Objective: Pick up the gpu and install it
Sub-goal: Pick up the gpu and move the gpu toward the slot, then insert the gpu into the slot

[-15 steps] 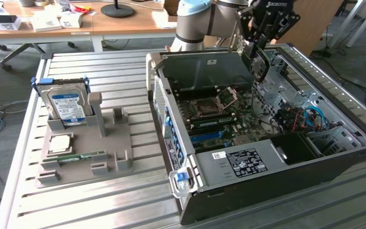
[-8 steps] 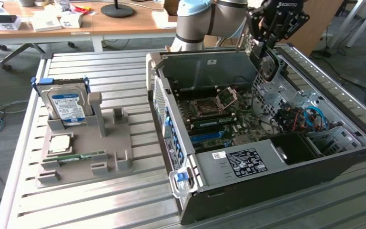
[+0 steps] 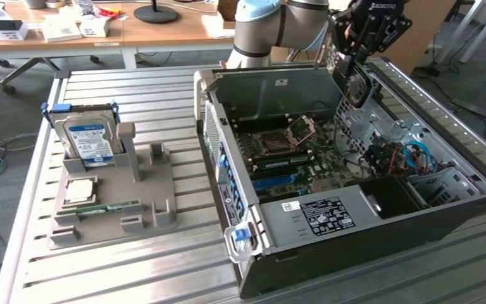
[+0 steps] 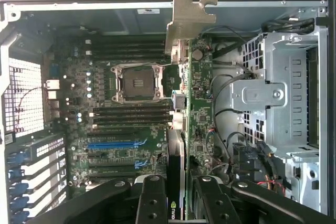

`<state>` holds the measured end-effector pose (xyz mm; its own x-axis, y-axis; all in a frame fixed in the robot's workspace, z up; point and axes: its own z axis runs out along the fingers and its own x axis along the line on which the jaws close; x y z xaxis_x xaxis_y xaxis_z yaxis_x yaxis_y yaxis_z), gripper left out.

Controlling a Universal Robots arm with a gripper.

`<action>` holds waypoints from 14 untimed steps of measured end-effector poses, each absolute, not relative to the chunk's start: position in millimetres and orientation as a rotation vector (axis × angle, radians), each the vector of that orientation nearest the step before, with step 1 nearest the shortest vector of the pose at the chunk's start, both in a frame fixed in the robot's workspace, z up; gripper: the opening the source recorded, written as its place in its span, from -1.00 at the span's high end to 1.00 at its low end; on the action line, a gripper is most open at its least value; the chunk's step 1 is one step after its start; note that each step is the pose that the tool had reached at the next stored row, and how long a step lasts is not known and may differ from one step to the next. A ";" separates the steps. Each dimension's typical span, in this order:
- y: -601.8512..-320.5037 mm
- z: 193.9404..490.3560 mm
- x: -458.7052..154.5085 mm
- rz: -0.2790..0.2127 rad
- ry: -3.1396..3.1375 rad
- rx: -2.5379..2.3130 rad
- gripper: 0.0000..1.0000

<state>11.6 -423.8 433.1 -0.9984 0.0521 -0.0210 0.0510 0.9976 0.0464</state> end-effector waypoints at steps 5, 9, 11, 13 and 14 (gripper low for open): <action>-423.8 433.1 20.0 0.072 3.118 0.080 0.47; -423.8 433.1 20.1 0.072 3.117 0.080 0.47; -423.8 433.1 20.1 0.072 3.118 0.081 0.47; -423.8 433.1 20.1 0.072 3.117 0.081 0.47; -423.8 433.1 20.1 0.071 3.118 0.080 0.47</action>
